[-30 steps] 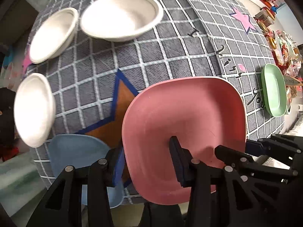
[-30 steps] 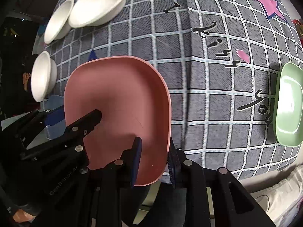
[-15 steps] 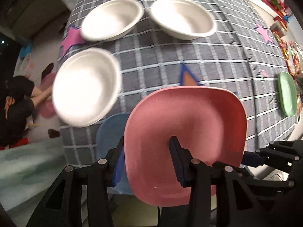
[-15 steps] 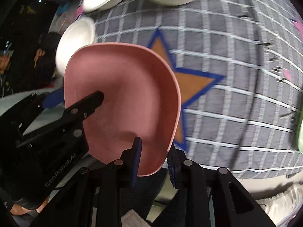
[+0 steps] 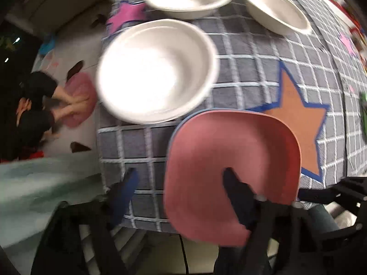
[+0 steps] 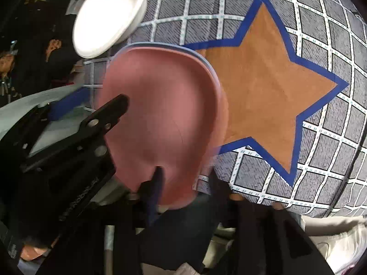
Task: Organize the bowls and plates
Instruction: 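Lift the pink plate with the right gripper onto the blue plate, release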
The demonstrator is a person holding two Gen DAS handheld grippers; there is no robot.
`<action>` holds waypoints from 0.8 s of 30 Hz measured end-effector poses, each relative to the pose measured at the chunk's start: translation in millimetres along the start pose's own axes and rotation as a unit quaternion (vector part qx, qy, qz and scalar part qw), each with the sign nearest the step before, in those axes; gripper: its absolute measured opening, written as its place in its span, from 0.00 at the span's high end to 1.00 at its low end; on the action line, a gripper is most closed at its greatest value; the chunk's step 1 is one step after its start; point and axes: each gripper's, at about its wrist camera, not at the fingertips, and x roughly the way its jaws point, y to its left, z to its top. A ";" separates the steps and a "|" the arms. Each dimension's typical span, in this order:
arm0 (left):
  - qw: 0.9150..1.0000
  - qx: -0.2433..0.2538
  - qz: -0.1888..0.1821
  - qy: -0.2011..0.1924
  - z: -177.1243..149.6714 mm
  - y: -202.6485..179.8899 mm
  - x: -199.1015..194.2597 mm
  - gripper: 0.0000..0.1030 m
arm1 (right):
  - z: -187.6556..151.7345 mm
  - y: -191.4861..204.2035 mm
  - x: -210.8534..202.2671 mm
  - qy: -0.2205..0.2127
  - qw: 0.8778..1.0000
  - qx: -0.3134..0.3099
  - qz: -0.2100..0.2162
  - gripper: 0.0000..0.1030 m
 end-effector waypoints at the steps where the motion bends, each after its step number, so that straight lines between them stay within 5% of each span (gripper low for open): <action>1: 1.000 -0.004 -0.001 0.000 -0.7 4.0 1.0 0.22 | 2.9 3.1 2.2 -0.004 1.000 0.000 -0.006 0.31; 14: 0.999 -0.045 -0.005 0.000 -9.1 30.1 -10.7 0.22 | 6.9 15.4 1.5 -0.018 0.999 -0.016 -0.025 0.30; 19: 1.000 -0.021 -0.018 -0.007 -0.1 10.1 -22.1 0.22 | 6.1 4.0 -22.3 -0.042 0.999 -0.005 -0.030 0.29; 21: 1.000 -0.004 -0.023 -0.009 4.4 -4.0 -24.6 0.22 | 1.1 -11.2 -32.1 -0.056 0.998 0.013 -0.024 0.17; 24: 0.999 0.027 -0.040 -0.012 13.2 -27.6 -29.2 0.22 | -1.7 -31.2 -47.7 -0.078 0.996 0.048 -0.020 0.16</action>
